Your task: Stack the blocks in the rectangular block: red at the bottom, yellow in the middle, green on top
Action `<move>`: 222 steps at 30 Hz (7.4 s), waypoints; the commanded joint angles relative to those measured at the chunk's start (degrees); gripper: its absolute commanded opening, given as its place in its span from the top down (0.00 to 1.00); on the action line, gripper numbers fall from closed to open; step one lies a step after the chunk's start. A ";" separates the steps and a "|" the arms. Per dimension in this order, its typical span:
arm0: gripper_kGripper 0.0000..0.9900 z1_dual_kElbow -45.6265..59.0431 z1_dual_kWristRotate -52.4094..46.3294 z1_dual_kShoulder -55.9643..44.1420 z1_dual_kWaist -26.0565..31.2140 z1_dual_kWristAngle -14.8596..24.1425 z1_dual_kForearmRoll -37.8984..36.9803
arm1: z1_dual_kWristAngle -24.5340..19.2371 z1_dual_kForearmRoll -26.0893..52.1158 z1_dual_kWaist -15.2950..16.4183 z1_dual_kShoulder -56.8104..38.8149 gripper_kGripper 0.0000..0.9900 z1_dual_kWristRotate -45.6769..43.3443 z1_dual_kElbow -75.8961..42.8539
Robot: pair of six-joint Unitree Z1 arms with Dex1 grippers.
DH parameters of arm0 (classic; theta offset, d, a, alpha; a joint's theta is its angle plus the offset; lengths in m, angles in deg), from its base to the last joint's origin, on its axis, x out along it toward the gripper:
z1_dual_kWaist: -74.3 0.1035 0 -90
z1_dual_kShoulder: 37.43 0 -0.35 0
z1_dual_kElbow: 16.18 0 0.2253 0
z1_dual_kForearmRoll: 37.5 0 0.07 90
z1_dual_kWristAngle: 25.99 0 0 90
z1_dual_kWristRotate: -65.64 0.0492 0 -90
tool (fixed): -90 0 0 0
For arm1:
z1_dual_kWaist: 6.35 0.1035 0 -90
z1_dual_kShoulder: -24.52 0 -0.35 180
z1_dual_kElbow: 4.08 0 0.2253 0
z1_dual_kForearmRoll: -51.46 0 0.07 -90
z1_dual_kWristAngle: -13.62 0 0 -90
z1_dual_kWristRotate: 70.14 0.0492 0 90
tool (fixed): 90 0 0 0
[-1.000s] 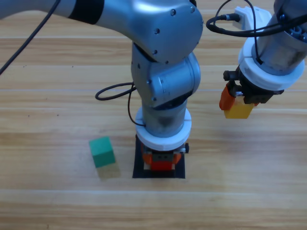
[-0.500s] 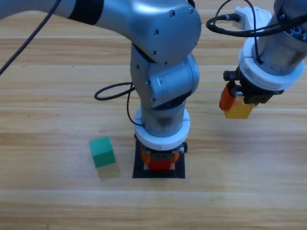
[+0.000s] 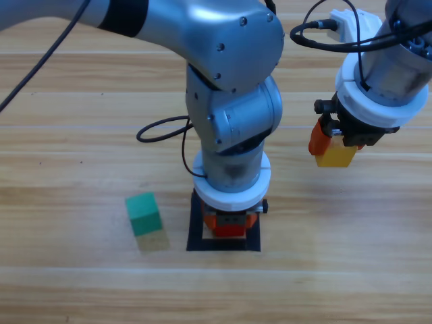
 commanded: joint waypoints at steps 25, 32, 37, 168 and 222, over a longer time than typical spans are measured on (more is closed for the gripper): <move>0.32 3.37 -2.11 0.72 0.89 0.65 -0.66 | -0.07 -0.54 1.21 2.81 0.84 -0.16 -0.61; 0.20 2.23 -2.64 -0.86 0.71 0.91 -0.66 | -0.07 -0.54 1.21 2.89 0.84 -0.16 -0.61; 0.14 2.93 -2.72 -9.74 0.71 2.94 -0.14 | -0.60 -0.54 1.21 3.07 0.84 -0.07 -0.61; 0.11 25.70 -4.74 -19.50 10.29 -0.76 -10.51 | -5.43 18.89 13.69 -24.26 0.00 6.43 -28.03; 0.69 16.12 15.29 -20.55 13.37 -2.78 -4.71 | -0.16 24.34 14.92 -20.49 0.00 -1.31 -25.31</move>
